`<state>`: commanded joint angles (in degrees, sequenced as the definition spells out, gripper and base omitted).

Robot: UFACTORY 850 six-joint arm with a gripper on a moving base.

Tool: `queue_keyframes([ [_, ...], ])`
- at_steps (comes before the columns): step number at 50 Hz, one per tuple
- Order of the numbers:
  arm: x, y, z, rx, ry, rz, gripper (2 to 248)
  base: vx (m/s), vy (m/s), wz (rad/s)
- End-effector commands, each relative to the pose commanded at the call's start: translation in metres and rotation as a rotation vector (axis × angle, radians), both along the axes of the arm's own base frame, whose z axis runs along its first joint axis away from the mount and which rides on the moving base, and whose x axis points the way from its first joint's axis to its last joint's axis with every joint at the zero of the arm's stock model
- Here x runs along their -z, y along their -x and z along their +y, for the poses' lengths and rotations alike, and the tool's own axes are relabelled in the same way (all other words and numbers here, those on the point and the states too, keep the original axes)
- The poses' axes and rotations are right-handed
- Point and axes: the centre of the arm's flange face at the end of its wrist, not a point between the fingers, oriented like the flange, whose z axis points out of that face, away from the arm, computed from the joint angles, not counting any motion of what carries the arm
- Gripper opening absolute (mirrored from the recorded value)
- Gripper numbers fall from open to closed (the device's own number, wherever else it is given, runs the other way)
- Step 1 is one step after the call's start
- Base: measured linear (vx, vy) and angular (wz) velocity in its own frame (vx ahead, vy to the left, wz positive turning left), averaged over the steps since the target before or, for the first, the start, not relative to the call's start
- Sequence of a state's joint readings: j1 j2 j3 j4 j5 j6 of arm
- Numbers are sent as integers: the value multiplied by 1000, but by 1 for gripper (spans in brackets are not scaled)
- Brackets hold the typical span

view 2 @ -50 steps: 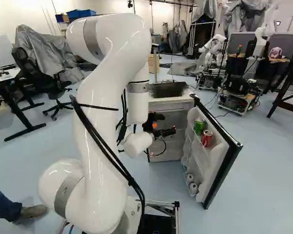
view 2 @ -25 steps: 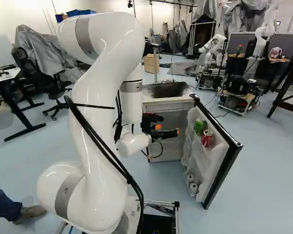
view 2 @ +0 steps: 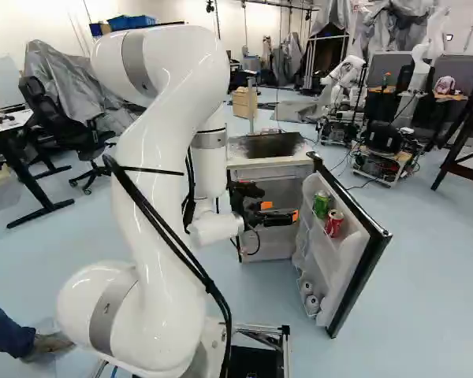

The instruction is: Grab a drink from the fridge

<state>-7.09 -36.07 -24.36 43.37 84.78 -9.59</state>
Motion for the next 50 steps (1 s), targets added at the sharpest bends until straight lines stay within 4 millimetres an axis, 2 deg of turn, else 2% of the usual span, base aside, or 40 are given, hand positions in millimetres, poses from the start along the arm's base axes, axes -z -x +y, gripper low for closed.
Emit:
queue_keyframes([
  [34, 1, -8, -16, 338, 65, -34, 247, 0, 0, 0],
  [50, 3, -22, -17, 371, 63, -54, 247, 0, 0, 0],
])
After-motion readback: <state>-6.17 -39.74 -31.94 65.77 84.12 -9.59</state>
